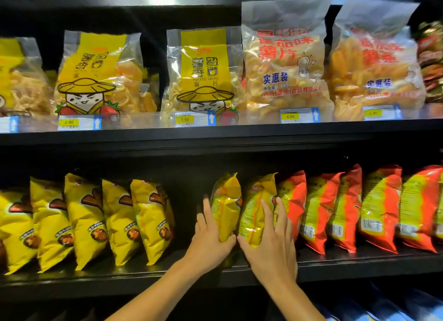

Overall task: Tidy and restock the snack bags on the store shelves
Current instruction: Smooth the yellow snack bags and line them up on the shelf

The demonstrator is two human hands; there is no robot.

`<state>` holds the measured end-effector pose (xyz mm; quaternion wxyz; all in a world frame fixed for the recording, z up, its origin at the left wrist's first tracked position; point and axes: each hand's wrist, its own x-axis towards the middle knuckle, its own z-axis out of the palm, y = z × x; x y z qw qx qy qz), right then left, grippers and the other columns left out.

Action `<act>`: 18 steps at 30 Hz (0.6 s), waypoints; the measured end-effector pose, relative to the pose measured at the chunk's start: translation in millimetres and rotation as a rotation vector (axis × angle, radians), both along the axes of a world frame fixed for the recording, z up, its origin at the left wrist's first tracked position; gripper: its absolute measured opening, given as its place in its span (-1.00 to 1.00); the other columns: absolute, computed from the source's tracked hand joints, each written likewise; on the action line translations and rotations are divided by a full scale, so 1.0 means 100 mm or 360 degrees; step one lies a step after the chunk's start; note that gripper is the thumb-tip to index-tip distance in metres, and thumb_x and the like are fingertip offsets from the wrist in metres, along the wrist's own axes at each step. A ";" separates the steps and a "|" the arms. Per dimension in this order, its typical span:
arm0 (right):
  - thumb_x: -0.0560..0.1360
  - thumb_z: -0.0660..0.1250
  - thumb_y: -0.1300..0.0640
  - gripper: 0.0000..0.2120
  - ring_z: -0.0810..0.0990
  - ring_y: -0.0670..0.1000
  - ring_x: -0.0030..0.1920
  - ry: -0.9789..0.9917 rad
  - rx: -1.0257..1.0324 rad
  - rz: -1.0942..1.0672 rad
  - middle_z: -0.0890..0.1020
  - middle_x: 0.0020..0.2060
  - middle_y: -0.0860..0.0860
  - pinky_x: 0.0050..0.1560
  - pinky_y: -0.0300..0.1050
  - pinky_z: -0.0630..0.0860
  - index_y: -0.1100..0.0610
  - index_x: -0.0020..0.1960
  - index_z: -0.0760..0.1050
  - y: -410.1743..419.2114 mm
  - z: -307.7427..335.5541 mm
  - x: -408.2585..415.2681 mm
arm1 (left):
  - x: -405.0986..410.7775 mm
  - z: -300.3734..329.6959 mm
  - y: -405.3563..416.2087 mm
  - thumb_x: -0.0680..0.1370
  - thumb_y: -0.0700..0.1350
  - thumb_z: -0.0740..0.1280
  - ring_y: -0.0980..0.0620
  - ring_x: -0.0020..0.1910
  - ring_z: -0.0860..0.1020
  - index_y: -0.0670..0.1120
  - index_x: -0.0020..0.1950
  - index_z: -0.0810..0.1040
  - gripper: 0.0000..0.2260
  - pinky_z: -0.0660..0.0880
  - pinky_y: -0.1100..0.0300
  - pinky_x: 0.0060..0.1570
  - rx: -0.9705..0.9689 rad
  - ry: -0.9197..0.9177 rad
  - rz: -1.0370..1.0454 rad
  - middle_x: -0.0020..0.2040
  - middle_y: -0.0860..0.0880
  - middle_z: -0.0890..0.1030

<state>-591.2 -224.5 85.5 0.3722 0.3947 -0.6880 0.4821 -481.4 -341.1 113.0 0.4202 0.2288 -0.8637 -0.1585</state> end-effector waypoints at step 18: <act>0.53 0.47 0.20 -0.34 0.33 -0.02 0.52 0.0643 -0.0145 0.0578 0.38 0.51 -0.02 0.55 -0.14 0.24 0.11 0.57 0.30 -0.19 0.14 1.20 | 2.42 -0.28 -0.96 0.65 0.27 0.08 0.09 0.64 0.05 0.10 0.56 0.37 -0.48 0.21 0.07 0.55 -0.1108 -0.0157 0.0221 0.60 0.14 0.25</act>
